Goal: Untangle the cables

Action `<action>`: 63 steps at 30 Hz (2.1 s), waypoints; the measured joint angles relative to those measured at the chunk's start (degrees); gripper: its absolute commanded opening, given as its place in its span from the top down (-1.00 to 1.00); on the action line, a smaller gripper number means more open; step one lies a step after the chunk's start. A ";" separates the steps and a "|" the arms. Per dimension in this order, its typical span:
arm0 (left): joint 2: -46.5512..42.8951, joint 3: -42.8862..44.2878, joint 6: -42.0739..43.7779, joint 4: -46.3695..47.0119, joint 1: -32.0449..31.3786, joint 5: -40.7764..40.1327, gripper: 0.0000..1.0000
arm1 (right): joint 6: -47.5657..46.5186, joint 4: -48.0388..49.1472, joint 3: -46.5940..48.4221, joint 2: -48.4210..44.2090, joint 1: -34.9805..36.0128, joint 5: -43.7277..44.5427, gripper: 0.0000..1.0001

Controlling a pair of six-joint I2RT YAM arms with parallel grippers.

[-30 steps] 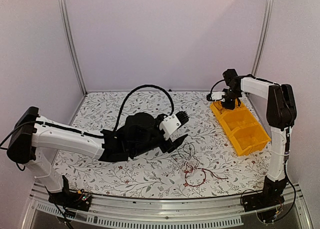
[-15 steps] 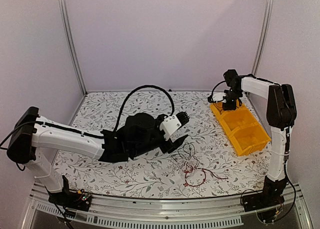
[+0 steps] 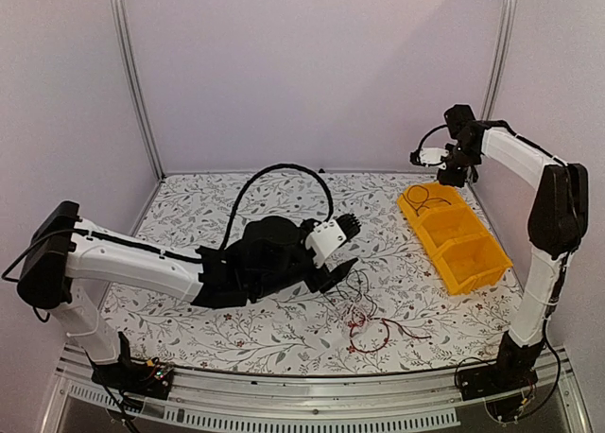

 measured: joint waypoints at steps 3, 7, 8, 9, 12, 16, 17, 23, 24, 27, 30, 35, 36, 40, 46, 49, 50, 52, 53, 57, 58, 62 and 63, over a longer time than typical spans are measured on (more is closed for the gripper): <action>1.42 1.92 -2.23 -2.12 0.83 0.59 -0.45 | 7.30 2.43 -2.14 -3.32 -0.31 -5.38 0.15; 3.98 7.39 -7.06 -7.50 3.61 2.36 -0.39 | 19.96 9.09 -14.80 -14.88 -0.31 -16.09 0.02; 4.55 8.81 -8.44 -8.87 4.39 3.04 -0.36 | 22.99 10.62 -18.36 -18.29 -0.31 -19.89 0.01; 5.11 10.43 -10.05 -10.38 5.31 4.07 -0.32 | 25.20 11.61 -20.65 -20.59 -0.31 -22.88 0.01; 6.54 13.99 -16.31 -13.81 7.85 8.59 -0.24 | 31.93 16.74 -27.91 -26.25 -0.26 -34.38 0.00; 7.17 13.00 -25.90 -15.04 10.40 16.37 -0.16 | 36.04 23.63 -39.36 -29.77 -0.04 -46.64 -0.06; 7.48 12.09 -28.22 -15.06 10.80 18.08 -0.15 | 36.17 24.24 -41.66 -29.92 0.02 -48.52 -0.06; 10.88 8.52 -37.11 -17.62 10.99 23.54 -0.10 | 32.17 21.99 -43.19 -28.26 1.75 -53.92 -0.02; 11.54 8.37 -37.88 -18.88 10.99 23.85 -0.09 | 31.15 21.24 -41.97 -27.34 2.82 -53.51 0.01; 12.22 8.28 -38.29 -22.69 10.99 23.52 -0.09 | 27.82 20.02 -39.41 -23.93 7.13 -51.04 0.03; 12.31 8.28 -35.85 -26.16 10.99 23.21 -0.12 | 25.27 18.40 -39.21 -21.22 12.52 -47.41 0.04; 12.96 8.28 -28.98 -29.73 10.99 22.73 -0.08 | 23.06 16.37 -39.21 -19.39 17.84 -45.40 0.04; 13.46 8.28 -27.63 -29.88 10.99 22.71 -0.07 | 22.93 16.17 -39.19 -19.17 18.12 -45.40 0.04; 16.24 8.31 -24.33 -29.77 10.99 21.99 0.07 | 22.47 15.69 -38.99 -18.16 18.18 -45.24 0.05; 19.41 9.09 -20.79 -27.65 10.99 21.46 0.52 | 22.43 15.17 -38.75 -16.94 18.18 -45.09 0.05; 19.30 8.87 -19.41 -24.74 10.99 21.20 0.76 | 22.45 15.15 -38.29 -16.22 18.18 -45.13 0.05; 18.91 8.48 -19.17 -23.23 10.99 21.18 0.84 | 22.45 15.15 -38.18 -16.02 18.18 -45.13 0.05; 17.29 6.97 -18.32 -20.63 10.99 21.09 1.00 | 22.51 15.12 -37.88 -15.47 18.23 -45.20 0.06; 16.00 5.99 -17.88 -19.52 10.99 21.09 1.00 | 22.58 15.12 -37.59 -15.06 18.25 -45.22 0.06; 9.49 3.02 -16.11 -16.41 10.95 20.22 1.00 | 23.41 15.32 -37.03 -14.19 18.47 -45.22 0.05; 7.63 2.82 -15.78 -16.17 10.95 19.85 1.00 | 24.02 15.43 -36.94 -14.19 18.49 -45.22 0.03; -0.48 2.80 -14.45 -14.95 10.93 18.16 1.00 | 28.72 17.11 -35.23 -14.34 18.49 -46.88 -0.12; -2.34 2.89 -14.16 -14.64 10.93 17.88 1.00 | 29.77 17.42 -34.56 -14.53 18.49 -47.67 -0.15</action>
